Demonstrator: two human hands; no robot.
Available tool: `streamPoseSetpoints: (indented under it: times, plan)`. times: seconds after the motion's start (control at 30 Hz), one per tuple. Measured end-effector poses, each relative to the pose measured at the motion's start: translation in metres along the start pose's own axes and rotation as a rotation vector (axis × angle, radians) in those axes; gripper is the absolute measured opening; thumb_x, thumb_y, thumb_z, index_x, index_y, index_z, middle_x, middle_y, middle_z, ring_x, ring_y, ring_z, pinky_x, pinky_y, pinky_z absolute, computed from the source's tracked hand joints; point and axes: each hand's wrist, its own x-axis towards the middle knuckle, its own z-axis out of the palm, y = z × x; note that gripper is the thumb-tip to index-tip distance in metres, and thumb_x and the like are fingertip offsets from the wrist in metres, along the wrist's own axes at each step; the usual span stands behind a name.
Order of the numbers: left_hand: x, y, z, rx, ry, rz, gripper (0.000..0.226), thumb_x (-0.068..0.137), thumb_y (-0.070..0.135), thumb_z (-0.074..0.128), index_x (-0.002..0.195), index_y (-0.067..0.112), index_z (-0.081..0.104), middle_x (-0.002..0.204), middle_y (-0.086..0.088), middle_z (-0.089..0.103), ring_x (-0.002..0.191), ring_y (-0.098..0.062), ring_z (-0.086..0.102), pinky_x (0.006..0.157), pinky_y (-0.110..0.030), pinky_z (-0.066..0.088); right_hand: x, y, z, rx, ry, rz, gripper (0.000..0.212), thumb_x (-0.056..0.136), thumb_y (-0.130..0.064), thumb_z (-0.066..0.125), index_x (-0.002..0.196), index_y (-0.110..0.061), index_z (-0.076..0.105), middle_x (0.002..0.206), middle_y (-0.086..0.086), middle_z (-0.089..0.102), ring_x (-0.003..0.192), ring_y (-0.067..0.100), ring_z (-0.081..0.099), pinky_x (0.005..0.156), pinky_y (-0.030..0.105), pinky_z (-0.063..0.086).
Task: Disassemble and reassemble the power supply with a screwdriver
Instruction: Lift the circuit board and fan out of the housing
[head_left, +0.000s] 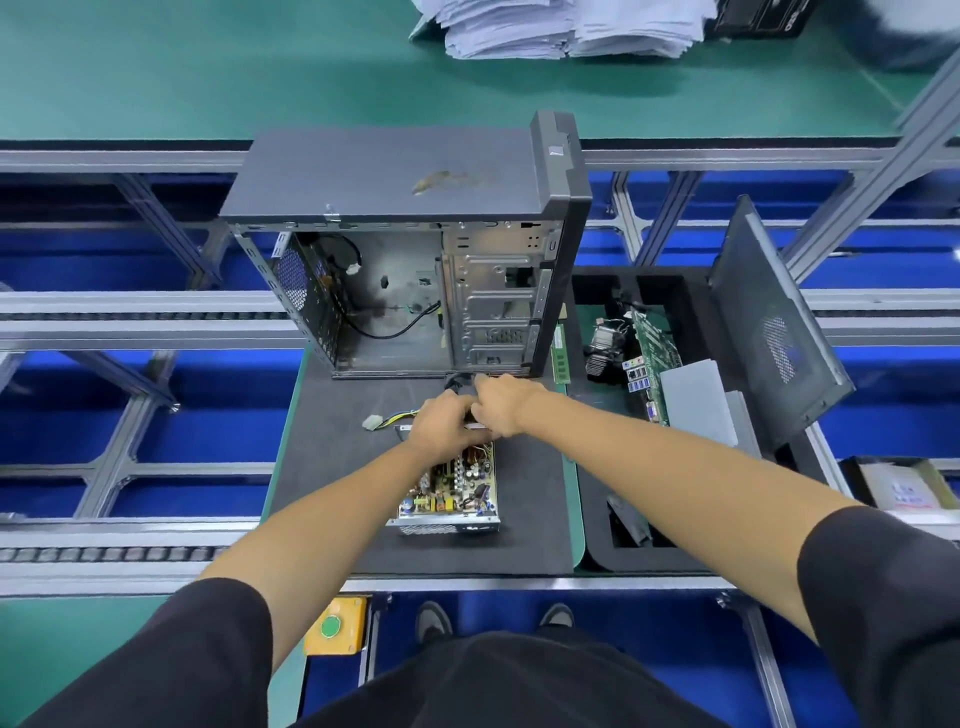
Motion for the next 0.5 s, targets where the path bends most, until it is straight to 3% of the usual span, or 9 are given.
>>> streamPoseSetpoints:
  times: [0.1,0.17,0.27,0.37,0.43,0.5]
  plan:
    - [0.001,0.001,-0.002,-0.001,-0.013,-0.018,0.04,0.086,0.047,0.075,0.11,0.015,0.07,0.101,-0.006,0.07,0.1,-0.029,0.064,0.085,-0.039,0.05,-0.003,0.01,-0.01,-0.321,-0.008,-0.228,0.034,0.095,-0.042,0.054,0.115,-0.02,0.038,0.103,0.006,0.068,0.086,0.029,0.061,0.075,0.04,0.052]
    - [0.0,0.0,-0.002,-0.036,0.004,-0.034,0.039,0.084,0.045,0.078,0.112,0.019,0.072,0.106,-0.006,0.071,0.101,-0.027,0.063,0.09,-0.039,0.049,-0.003,0.015,-0.014,-0.652,0.057,-0.376,0.036,0.095,-0.035,0.056,0.127,-0.022,0.045,0.101,0.005,0.068,0.082,0.028,0.063,0.069,0.037,0.051]
    - [-0.002,-0.001,-0.003,-0.042,-0.01,0.044,0.031,0.083,0.038,0.081,0.111,0.027,0.074,0.104,0.009,0.073,0.102,-0.028,0.057,0.096,-0.04,0.044,-0.002,0.016,-0.011,-0.765,0.079,-0.482,0.03,0.099,-0.025,0.051,0.129,-0.024,0.049,0.106,0.008,0.069,0.085,0.029,0.065,0.065,0.036,0.045]
    - [-0.001,-0.006,-0.014,-0.102,-0.119,0.064,0.028,0.078,0.035,0.085,0.103,0.034,0.071,0.087,0.023,0.065,0.107,-0.027,0.059,0.098,-0.039,0.045,0.0,0.012,-0.007,-0.708,0.086,-0.374,0.033,0.101,-0.026,0.047,0.133,-0.026,0.047,0.104,0.009,0.068,0.074,0.027,0.055,0.061,0.035,0.038]
    - [0.001,-0.01,-0.022,-0.102,-0.211,0.098,0.042,0.075,0.039,0.087,0.111,0.031,0.065,0.101,0.013,0.069,0.112,-0.024,0.058,0.1,-0.039,0.045,0.0,0.011,-0.004,-0.589,0.089,-0.246,0.038,0.1,-0.029,0.047,0.138,-0.027,0.048,0.104,0.009,0.068,0.076,0.028,0.055,0.064,0.036,0.041]
    - [0.002,-0.014,-0.027,-0.105,-0.263,0.151,0.051,0.076,0.038,0.087,0.118,0.023,0.063,0.113,0.004,0.069,0.115,-0.02,0.056,0.102,-0.038,0.045,0.0,0.01,-0.001,-0.482,0.097,-0.111,0.034,0.1,-0.033,0.048,0.132,-0.022,0.052,0.113,0.01,0.066,0.093,0.03,0.063,0.072,0.037,0.046]
